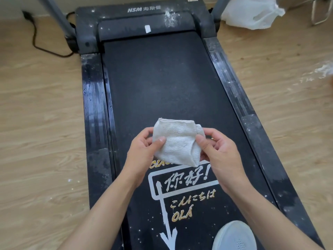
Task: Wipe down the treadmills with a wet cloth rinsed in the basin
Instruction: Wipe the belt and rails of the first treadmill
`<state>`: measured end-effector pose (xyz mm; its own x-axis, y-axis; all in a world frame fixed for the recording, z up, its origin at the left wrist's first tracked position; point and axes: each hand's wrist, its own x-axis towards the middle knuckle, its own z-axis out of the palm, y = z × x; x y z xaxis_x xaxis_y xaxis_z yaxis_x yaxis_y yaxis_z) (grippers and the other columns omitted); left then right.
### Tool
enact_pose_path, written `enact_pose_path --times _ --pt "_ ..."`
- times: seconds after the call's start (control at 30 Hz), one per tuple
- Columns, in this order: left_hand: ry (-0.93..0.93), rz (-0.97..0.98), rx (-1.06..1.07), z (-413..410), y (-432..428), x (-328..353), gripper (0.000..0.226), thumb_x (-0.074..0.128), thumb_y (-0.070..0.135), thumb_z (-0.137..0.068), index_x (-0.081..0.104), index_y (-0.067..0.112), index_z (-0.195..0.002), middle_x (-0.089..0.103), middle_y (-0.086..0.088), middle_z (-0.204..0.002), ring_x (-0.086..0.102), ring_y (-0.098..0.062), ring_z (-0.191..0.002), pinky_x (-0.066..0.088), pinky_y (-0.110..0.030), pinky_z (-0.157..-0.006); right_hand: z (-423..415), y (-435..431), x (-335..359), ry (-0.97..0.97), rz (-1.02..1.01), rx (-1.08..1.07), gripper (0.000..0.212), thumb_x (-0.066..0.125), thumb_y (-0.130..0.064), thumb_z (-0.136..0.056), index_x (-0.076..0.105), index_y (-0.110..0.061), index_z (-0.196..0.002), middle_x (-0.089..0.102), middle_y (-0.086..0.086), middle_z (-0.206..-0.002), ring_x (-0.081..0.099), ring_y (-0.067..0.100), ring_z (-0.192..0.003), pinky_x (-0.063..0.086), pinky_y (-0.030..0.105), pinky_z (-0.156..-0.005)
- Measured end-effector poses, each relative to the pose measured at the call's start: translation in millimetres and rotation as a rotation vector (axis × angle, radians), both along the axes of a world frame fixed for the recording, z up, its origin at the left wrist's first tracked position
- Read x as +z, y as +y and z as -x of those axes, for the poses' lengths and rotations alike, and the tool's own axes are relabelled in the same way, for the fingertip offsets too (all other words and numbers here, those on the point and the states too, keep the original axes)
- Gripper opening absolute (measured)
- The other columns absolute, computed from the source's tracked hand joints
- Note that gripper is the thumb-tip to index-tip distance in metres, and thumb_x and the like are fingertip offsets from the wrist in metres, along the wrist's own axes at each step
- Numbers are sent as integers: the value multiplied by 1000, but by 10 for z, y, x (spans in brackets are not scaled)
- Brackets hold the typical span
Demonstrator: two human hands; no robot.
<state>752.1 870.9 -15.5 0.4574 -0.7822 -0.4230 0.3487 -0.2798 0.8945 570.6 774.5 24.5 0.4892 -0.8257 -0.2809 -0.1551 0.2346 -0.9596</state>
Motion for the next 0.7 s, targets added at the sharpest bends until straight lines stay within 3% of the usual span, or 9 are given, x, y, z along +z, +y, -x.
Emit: enact_pose_path --times 0.13,0.2,0.33,0.53,0.7 --pt "-310 -97 95 115 -28 64 32 79 29 -91 61 28 -117 73 7 -105 70 -7 -95 52 -20 -84 -31 -30 1 18 53 11 16 65 -19 -104 72 -13 -117 81 7 -101 79 25 -93 63 32 -79" --pt "-173 -33 -37 209 -77 145 19 69 33 -99 67 25 -116 76 4 -108 73 -12 -99 56 -27 -87 -70 -56 -12 37 51 7 16 68 -17 -103 72 -9 -116 80 7 -104 78 26 -96 64 37 -82" --pt "-31 0 -208 363 -112 196 24 60 31 -105 74 19 -120 79 -2 -111 75 -21 -106 58 -40 -97 -133 -84 -46 63 48 12 14 71 -18 -101 71 -11 -113 79 8 -107 77 28 -101 62 56 -92" --pt "288 -39 73 471 -113 144 27 53 16 -107 76 5 -116 78 -14 -112 72 -32 -112 57 -43 -101 -169 -46 -87 27 -52 -12 15 69 -10 -101 65 -4 -114 79 10 -106 79 30 -98 63 51 -91" --pt "313 -57 271 463 -172 98 27 49 3 -105 72 8 -118 78 -13 -113 71 -35 -113 59 -47 -98 -151 -12 -163 8 -132 -54 13 69 -1 -98 64 -2 -110 79 11 -108 77 29 -103 63 43 -89"
